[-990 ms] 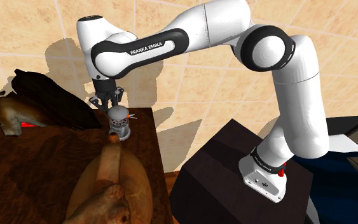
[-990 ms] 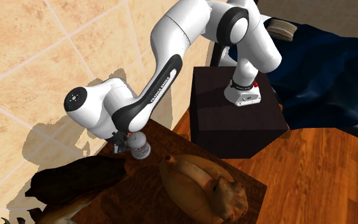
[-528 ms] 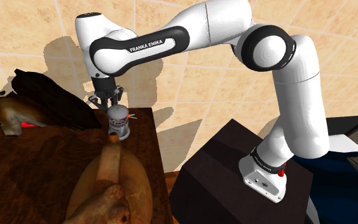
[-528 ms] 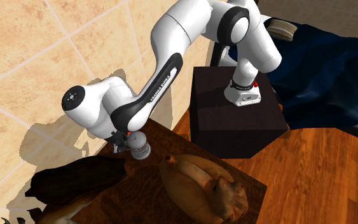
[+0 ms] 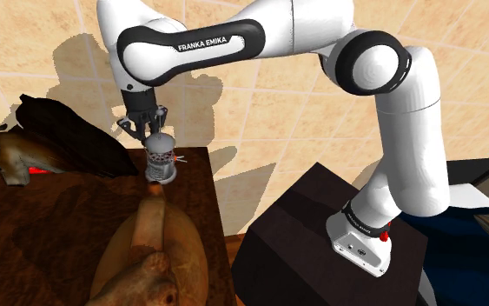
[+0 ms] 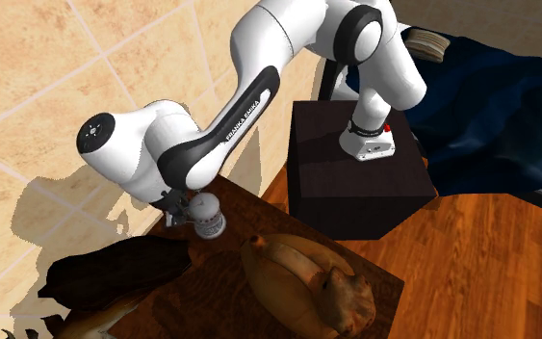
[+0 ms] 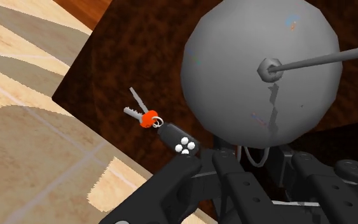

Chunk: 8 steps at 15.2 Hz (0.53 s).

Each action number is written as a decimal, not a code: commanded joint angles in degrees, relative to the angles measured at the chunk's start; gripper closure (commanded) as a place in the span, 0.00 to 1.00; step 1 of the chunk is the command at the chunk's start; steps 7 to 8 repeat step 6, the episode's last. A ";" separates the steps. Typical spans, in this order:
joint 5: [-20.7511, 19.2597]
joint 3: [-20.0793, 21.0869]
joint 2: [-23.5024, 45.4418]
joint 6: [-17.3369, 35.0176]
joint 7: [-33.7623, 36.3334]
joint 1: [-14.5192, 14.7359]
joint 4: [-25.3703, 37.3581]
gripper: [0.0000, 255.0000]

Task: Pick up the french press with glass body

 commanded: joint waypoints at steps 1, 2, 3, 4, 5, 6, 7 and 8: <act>0.16 0.11 -0.56 -1.39 -0.07 0.01 0.86 1.00; 0.22 0.15 -0.73 -2.05 -0.10 0.04 1.36 1.00; 0.27 0.18 -0.89 -2.72 -0.13 0.07 1.88 1.00; 0.32 0.21 -1.04 -3.40 -0.16 0.11 2.43 1.00; 0.33 0.22 -1.07 -3.50 -0.16 0.11 2.50 1.00; 0.33 0.22 -1.06 -3.51 -0.16 0.11 2.51 1.00; 0.33 0.22 -1.06 -3.51 -0.16 0.11 2.51 1.00; 0.33 0.22 -1.06 -3.51 -0.16 0.11 2.51 1.00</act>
